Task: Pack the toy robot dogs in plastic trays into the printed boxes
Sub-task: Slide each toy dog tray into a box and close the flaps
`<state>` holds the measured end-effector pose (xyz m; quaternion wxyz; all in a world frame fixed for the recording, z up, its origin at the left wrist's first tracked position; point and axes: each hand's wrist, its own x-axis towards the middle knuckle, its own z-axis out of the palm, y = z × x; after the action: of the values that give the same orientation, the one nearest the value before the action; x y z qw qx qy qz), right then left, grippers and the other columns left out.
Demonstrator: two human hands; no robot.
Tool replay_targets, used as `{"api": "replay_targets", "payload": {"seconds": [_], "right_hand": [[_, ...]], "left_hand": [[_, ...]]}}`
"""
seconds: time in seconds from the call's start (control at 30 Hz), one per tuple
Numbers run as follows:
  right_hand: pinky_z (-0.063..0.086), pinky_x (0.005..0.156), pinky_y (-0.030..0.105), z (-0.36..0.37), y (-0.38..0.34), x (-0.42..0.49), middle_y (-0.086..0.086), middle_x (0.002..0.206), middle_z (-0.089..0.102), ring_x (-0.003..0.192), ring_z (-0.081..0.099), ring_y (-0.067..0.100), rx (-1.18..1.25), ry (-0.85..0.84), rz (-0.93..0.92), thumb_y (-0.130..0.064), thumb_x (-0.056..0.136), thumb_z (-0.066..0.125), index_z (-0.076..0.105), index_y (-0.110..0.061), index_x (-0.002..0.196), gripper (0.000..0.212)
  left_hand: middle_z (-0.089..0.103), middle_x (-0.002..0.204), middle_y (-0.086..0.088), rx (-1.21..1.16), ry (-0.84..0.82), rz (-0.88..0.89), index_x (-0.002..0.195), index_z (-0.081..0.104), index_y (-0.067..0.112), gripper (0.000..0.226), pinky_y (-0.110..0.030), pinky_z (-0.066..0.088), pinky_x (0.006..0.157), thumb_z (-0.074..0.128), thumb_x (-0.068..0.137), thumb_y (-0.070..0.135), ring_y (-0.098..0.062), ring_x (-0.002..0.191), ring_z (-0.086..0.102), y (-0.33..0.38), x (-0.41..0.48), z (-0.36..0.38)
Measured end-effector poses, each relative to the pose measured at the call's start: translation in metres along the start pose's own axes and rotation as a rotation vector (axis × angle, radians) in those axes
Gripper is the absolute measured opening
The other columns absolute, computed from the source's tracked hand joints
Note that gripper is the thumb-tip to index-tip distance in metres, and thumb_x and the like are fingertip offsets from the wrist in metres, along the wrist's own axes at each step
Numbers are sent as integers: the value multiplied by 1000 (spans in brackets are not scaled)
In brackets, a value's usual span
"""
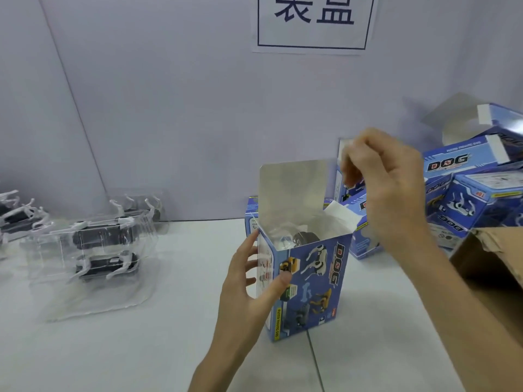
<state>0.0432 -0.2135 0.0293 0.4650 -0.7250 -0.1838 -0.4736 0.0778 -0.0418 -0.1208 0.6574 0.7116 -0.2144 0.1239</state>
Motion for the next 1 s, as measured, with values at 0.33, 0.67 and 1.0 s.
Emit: {"api": "replay_targets", "payload": {"seconds": [0.33, 0.67, 1.0], "right_hand": [[34, 62, 34, 48, 37, -7, 6, 66, 44, 59, 39, 15, -452, -1042, 385, -33, 103, 49, 53, -14, 68, 39], [47, 76, 48, 33, 32, -9, 10, 75, 52, 71, 46, 21, -314, -1022, 478, -17, 102, 46, 63, 9, 93, 32], [43, 72, 14, 1, 44, -10, -15, 79, 59, 75, 54, 3, -175, -348, 382, -29, 93, 67, 59, -21, 80, 17]], "left_hand": [[47, 140, 24, 142, 77, 204, 140, 38, 55, 70, -19, 45, 96, 69, 77, 57, -3, 133, 47, 1, -2, -6], [41, 156, 11, 552, 87, 549, 148, 44, 31, 61, -31, 30, 112, 61, 90, 41, -7, 141, 39, 2, 0, 2], [53, 124, 20, 539, 158, 539, 107, 53, 34, 22, -26, 35, 82, 57, 90, 48, -2, 106, 53, 7, 10, 2]]}}
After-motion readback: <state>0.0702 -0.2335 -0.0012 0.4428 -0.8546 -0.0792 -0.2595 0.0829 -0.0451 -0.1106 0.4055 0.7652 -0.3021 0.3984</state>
